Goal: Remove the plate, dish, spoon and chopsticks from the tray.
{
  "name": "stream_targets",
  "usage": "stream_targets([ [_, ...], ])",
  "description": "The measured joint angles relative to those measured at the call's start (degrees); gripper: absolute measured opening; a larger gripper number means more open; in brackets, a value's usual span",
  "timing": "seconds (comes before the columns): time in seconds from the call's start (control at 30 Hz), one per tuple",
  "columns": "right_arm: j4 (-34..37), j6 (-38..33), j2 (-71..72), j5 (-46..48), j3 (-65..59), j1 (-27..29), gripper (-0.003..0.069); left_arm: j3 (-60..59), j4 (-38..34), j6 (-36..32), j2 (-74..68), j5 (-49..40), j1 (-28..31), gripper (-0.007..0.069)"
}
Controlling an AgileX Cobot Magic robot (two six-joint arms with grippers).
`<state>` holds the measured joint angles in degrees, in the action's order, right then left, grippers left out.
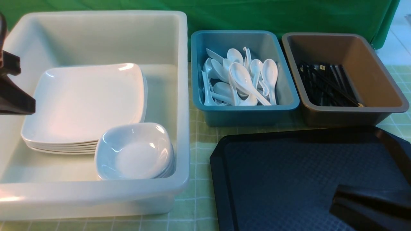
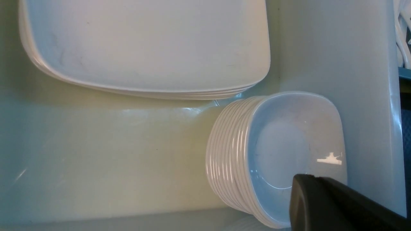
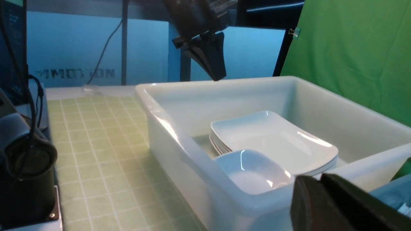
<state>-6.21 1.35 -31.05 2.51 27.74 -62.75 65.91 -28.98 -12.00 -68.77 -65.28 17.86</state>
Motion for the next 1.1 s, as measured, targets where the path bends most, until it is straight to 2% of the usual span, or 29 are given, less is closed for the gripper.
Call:
stream_targets([
  [0.43, 0.0, 0.0, 0.5, -0.1, -1.2, 0.0, 0.0055, 0.0, 0.5, 0.0, 0.0, 1.8, 0.0, -0.0008],
  [0.57, 0.0, 0.0, 2.3, -0.3, -3.9, 3.4, 0.0066, 0.0, 0.9, 0.0, 0.0, 1.9, 0.0, -0.0008],
  [0.83, -1.8, 0.1, 10.8, 0.3, -14.5, 26.3, 0.0089, 0.0, 3.8, 0.0, 0.0, 1.9, 0.0, -0.0008],
  [0.93, -2.1, 0.1, 17.1, 3.3, -20.3, 38.0, 0.0097, 0.0, 4.3, -0.3, 0.0, 1.9, 0.0, -0.0008],
  [1.1, -2.3, 0.1, 23.7, 7.8, -25.9, 49.7, 0.0106, 0.0, 4.4, -2.1, 0.0, 1.9, 0.0, -0.0008],
])
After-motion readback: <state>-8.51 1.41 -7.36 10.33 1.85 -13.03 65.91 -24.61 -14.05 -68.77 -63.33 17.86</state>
